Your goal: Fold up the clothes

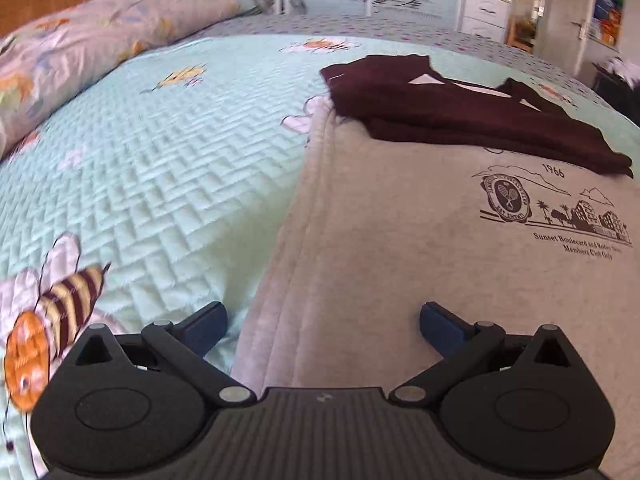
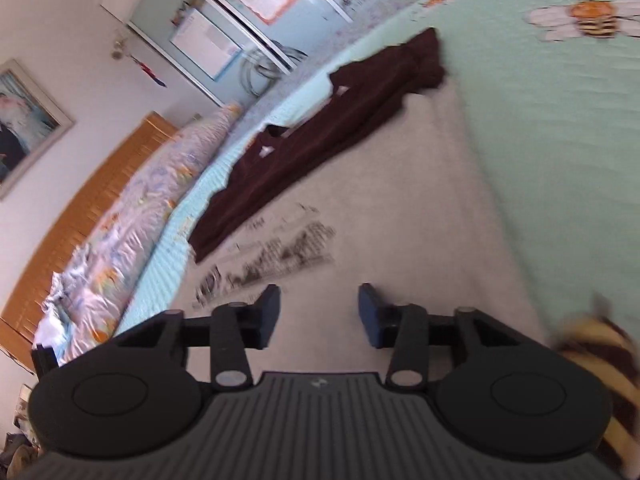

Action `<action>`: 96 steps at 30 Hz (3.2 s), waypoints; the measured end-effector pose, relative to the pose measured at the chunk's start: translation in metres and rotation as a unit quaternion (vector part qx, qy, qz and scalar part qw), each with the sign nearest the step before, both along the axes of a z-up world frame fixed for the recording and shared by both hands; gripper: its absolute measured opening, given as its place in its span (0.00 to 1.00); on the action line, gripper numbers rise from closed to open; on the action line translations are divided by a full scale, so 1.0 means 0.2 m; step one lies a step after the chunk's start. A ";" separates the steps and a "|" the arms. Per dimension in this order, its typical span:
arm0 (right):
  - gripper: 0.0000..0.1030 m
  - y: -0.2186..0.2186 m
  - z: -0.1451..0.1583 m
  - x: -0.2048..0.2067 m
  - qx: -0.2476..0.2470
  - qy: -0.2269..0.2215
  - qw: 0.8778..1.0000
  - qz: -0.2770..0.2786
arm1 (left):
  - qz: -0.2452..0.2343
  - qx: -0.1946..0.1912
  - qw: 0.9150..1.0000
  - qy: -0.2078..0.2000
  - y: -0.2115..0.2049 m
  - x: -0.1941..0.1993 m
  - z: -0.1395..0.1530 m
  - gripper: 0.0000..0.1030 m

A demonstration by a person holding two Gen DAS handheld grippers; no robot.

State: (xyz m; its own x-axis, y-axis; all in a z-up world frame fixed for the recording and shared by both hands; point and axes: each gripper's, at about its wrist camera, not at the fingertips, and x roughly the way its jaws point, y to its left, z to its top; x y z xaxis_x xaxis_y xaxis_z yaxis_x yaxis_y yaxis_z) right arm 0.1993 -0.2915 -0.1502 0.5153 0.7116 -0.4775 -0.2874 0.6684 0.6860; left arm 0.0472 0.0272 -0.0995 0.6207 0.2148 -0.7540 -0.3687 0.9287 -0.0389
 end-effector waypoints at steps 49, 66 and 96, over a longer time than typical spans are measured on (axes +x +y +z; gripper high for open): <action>0.96 -0.35 0.00 -0.16 0.070 0.067 0.994 0.055 | -0.088 -0.487 0.868 -0.037 0.49 -0.04 -0.14 0.98; 1.00 -0.28 0.02 -0.20 0.038 0.054 0.996 0.061 | -0.062 -0.646 0.753 -0.111 0.50 -0.04 -0.33 0.99; 0.13 -0.36 -0.09 -0.23 0.196 0.112 0.974 -0.021 | -0.023 -0.385 0.917 -0.105 0.36 -0.09 -0.11 0.21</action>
